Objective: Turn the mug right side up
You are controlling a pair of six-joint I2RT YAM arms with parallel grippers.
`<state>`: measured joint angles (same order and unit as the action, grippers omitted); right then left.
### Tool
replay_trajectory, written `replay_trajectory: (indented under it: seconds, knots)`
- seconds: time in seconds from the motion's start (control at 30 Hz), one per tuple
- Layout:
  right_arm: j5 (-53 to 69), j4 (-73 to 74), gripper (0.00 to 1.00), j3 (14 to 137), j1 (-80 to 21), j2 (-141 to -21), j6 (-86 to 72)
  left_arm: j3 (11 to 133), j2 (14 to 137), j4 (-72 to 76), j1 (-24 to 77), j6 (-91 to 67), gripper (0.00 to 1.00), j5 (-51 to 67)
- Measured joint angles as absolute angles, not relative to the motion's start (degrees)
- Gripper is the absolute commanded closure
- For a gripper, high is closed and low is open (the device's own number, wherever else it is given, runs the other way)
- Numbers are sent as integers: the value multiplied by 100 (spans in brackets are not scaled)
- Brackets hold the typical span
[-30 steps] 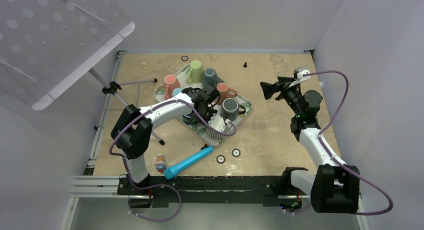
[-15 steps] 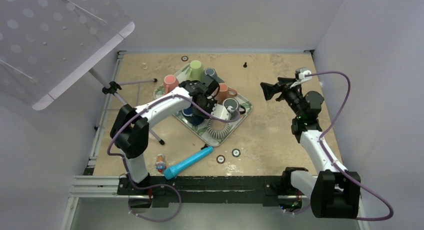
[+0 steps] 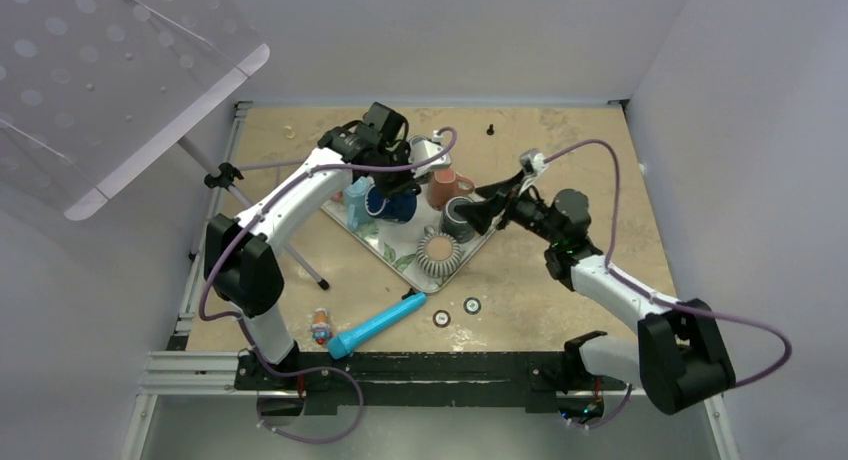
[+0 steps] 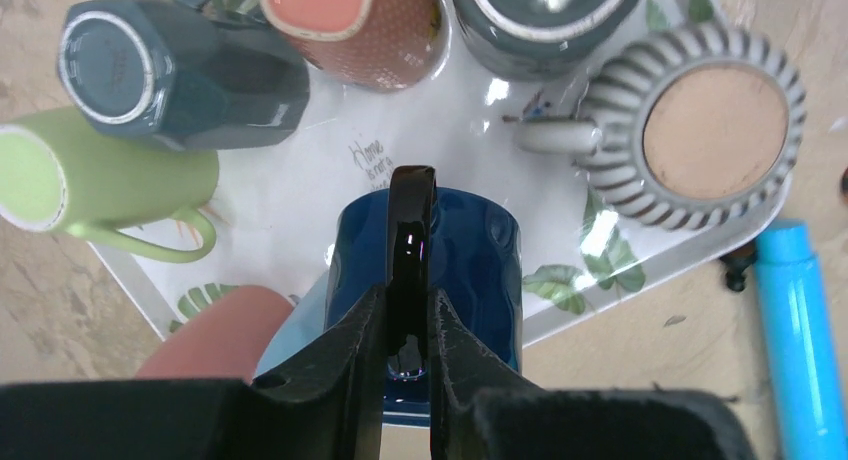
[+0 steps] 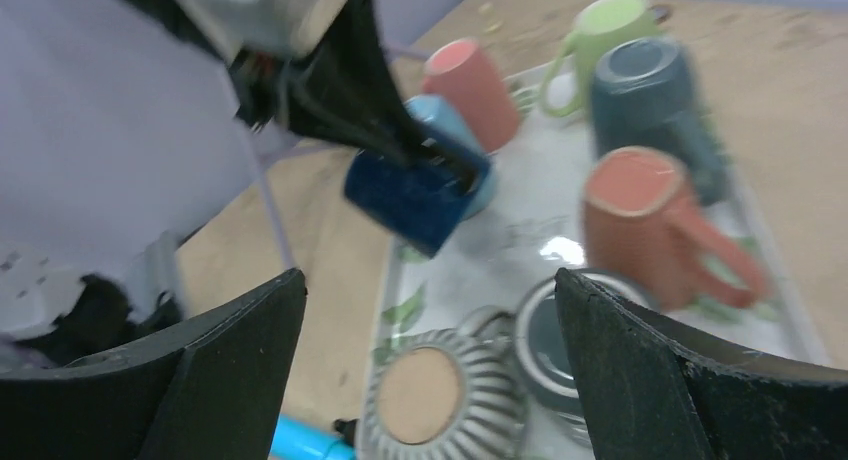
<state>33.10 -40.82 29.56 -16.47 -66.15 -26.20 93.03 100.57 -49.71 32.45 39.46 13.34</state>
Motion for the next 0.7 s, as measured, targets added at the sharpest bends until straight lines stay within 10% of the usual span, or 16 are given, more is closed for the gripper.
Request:
replay_trajectory:
  seconds: [0.53, 0.6, 0.7]
  knots:
    - [4060, -5367, 3, 3708, -2845, -8178, -3662, 9765, 8884, -4838, 3109, 1577, 100, 2904]
    - [4182, -5629, 13, 3760, -2845, -8388, -3835, 9765, 8879, -4849, 3120, 1483, 100, 3063]
    - [4456, -5931, 55, 3800, -2871, -8519, -4073, 9762, 8879, -4842, 3131, 1382, 100, 3227]
